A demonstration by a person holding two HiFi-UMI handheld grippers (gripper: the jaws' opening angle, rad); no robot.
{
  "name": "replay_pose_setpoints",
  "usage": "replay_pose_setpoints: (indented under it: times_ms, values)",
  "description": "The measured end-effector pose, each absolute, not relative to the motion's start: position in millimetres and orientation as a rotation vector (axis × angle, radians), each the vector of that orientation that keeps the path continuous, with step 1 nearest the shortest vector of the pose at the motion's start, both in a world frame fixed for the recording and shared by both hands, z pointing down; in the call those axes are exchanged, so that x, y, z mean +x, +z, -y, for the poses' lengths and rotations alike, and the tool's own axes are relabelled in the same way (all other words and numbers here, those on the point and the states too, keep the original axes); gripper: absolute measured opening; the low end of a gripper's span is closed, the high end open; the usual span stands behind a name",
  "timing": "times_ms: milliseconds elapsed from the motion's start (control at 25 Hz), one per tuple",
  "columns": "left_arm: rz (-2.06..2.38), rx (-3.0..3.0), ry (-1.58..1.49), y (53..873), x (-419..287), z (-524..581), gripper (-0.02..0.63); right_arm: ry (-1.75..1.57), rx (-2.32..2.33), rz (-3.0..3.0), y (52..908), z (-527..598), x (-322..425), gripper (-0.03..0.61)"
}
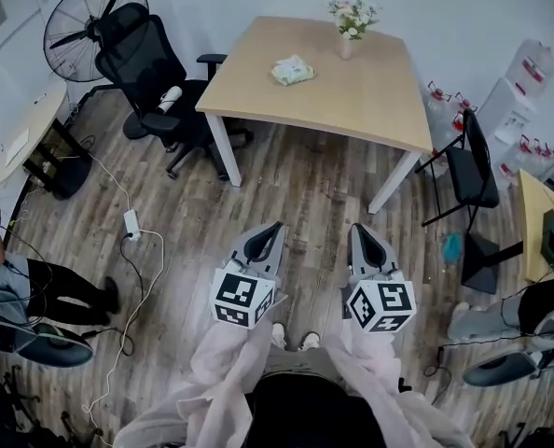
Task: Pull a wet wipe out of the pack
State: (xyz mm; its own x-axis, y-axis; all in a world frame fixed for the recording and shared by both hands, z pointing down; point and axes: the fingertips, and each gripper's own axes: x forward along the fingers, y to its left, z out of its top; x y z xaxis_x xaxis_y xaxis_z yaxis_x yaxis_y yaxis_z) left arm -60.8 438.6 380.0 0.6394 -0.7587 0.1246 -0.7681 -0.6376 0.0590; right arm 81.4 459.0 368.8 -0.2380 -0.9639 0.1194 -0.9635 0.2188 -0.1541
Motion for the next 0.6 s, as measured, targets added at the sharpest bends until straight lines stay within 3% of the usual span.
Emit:
replay_pose_setpoints:
  times_ms: [600]
  values:
    - [1.285,2.789,0.198,393,-108,-404,0.011,-0.287,-1.971,-2.416,375,-424,34,0.011]
